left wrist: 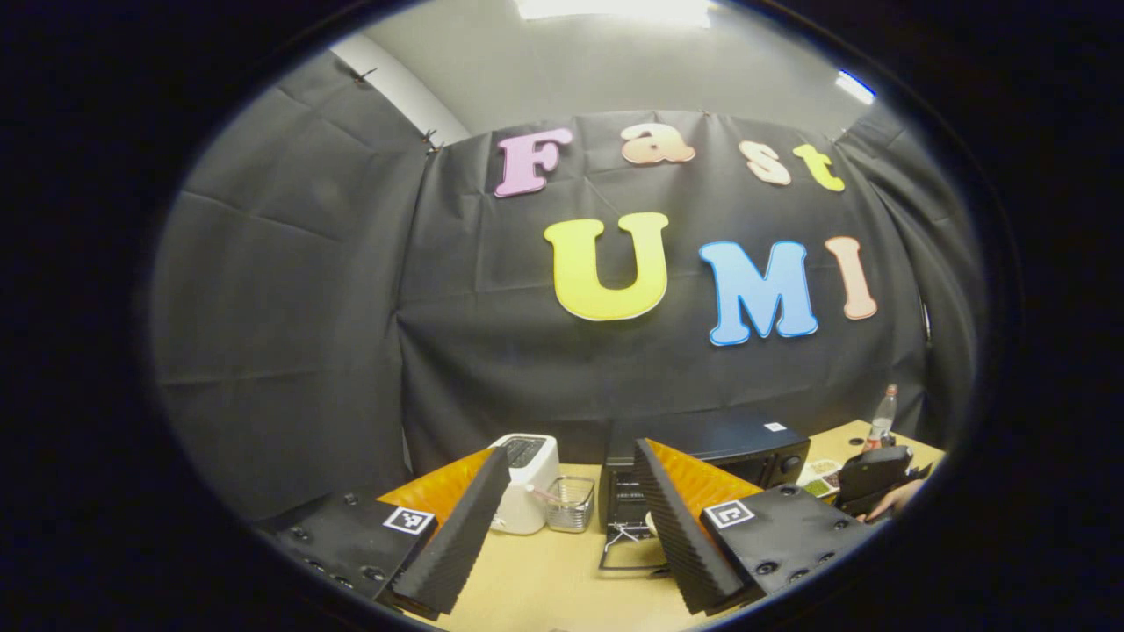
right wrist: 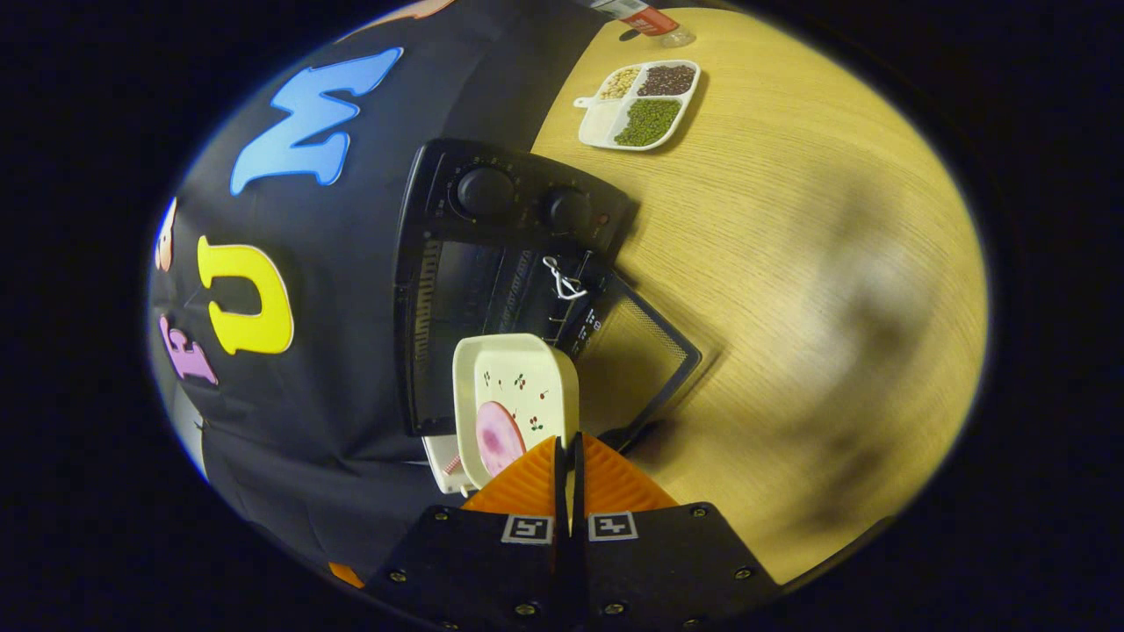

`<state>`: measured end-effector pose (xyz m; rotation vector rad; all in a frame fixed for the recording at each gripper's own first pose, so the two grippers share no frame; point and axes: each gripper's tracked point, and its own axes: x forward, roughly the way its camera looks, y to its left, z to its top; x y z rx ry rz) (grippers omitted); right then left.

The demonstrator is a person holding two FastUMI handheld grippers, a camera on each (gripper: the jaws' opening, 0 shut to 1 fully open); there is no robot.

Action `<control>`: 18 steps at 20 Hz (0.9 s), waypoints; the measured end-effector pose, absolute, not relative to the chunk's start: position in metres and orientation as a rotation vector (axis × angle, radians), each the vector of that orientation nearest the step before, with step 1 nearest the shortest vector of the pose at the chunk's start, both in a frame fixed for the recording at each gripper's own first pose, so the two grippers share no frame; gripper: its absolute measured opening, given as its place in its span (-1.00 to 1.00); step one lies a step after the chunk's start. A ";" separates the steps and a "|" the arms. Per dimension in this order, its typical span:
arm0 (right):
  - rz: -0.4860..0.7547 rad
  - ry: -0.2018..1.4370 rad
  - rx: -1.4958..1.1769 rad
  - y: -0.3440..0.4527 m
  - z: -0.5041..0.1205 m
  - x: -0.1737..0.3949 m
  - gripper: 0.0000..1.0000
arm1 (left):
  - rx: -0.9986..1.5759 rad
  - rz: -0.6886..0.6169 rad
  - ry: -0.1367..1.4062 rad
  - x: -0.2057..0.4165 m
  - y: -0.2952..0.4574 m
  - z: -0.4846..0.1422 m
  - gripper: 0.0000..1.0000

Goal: Open the electric oven with the left hand, put the food in, and close the electric oven.

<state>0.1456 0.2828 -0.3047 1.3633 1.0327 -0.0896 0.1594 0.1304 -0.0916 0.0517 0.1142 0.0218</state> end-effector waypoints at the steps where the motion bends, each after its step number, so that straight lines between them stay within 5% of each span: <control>1: -0.112 1.018 1.382 0.287 -0.307 0.153 -0.99 | 0.051 0.016 0.121 0.163 0.131 -0.094 1.00; 18: -0.394 0.803 1.527 0.301 -0.347 0.261 -0.97 | 0.074 0.036 0.222 0.176 0.162 -0.129 0.95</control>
